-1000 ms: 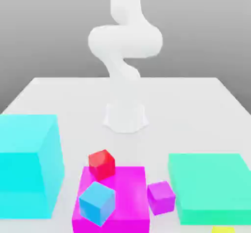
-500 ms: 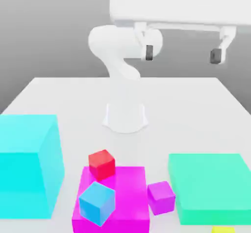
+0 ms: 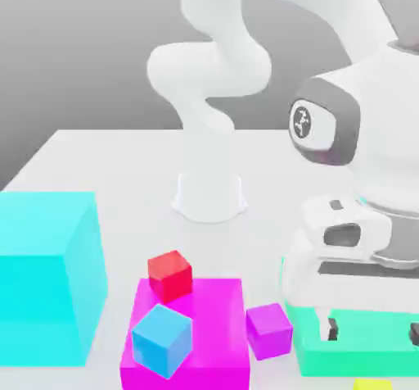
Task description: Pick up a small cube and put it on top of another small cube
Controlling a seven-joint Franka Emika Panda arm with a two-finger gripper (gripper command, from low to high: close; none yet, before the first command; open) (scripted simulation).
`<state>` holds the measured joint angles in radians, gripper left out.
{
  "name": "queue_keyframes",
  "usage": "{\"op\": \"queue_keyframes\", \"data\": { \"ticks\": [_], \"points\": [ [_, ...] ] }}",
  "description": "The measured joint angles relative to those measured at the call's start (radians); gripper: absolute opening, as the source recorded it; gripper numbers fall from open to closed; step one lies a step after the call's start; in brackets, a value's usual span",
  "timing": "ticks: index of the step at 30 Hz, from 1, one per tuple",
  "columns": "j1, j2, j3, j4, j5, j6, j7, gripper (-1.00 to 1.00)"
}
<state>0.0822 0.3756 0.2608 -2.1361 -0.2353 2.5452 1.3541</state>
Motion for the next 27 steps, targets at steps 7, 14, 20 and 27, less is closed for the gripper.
{"op": "queue_keyframes", "data": {
  "ticks": [7, 14, 20, 27],
  "points": [
    [0.067, 0.236, -0.046, 0.048, -0.039, 0.129, 0.063, -1.00],
    [0.067, 0.236, -0.046, 0.048, -0.038, 0.130, 0.062, -1.00],
    [0.005, 0.044, -0.015, -0.029, 0.024, 0.014, 0.014, -1.00],
    [-0.098, -0.200, -0.070, -0.199, 0.086, -0.059, -0.043, -1.00]
  ]
}}
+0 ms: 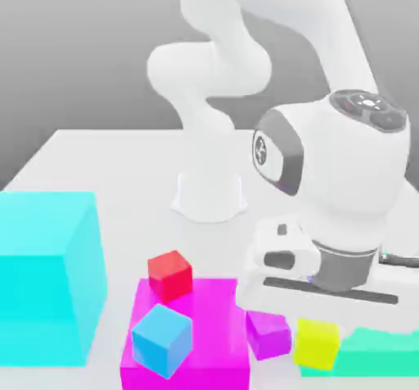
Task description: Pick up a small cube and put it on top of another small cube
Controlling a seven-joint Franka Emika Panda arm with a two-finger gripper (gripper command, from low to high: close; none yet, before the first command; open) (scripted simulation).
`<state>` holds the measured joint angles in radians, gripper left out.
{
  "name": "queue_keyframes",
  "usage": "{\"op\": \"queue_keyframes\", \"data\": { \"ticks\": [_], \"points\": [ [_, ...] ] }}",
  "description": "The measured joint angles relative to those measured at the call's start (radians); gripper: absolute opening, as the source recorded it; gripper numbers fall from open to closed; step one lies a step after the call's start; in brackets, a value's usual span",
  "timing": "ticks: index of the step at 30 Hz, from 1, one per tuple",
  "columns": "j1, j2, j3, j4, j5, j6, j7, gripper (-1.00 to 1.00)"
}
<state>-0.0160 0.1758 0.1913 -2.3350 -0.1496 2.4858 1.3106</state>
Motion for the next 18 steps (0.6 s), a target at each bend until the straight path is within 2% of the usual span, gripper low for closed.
{"op": "queue_keyframes", "data": {
  "ticks": [13, 18],
  "points": [
    [-0.147, -0.460, -0.156, -0.323, 0.154, -0.113, -0.131, -1.00],
    [-0.158, -0.354, -0.165, -0.387, 0.160, 0.058, -0.137, -1.00]
  ]
}}
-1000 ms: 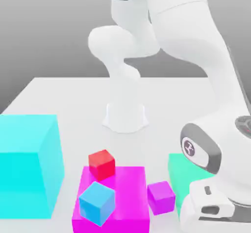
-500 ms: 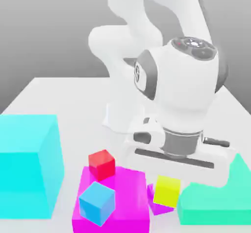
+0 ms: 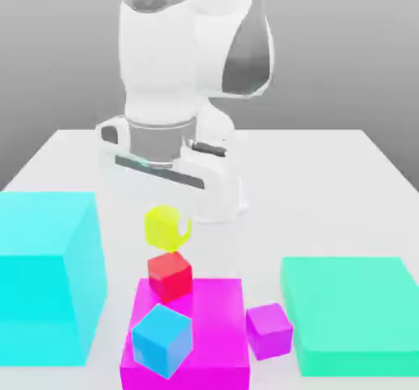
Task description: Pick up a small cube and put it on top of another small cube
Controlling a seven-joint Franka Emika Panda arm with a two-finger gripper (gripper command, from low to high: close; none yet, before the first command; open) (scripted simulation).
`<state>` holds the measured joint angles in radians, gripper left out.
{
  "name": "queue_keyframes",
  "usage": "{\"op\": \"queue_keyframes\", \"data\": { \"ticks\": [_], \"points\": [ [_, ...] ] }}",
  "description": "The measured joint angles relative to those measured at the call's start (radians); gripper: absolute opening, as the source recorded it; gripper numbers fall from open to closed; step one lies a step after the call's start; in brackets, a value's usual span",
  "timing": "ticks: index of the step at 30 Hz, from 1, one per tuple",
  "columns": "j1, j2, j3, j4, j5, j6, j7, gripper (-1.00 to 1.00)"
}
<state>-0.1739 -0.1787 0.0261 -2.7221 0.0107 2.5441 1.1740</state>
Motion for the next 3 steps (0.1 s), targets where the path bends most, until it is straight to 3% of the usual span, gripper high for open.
{"op": "queue_keyframes", "data": {
  "ticks": [1, 3],
  "points": [
    [0.000, 0.017, 0.000, -0.006, 0.000, 0.022, 0.000, 1.00],
    [0.000, 0.017, 0.000, -0.006, 0.000, 0.022, 0.000, 1.00]
  ]
}}
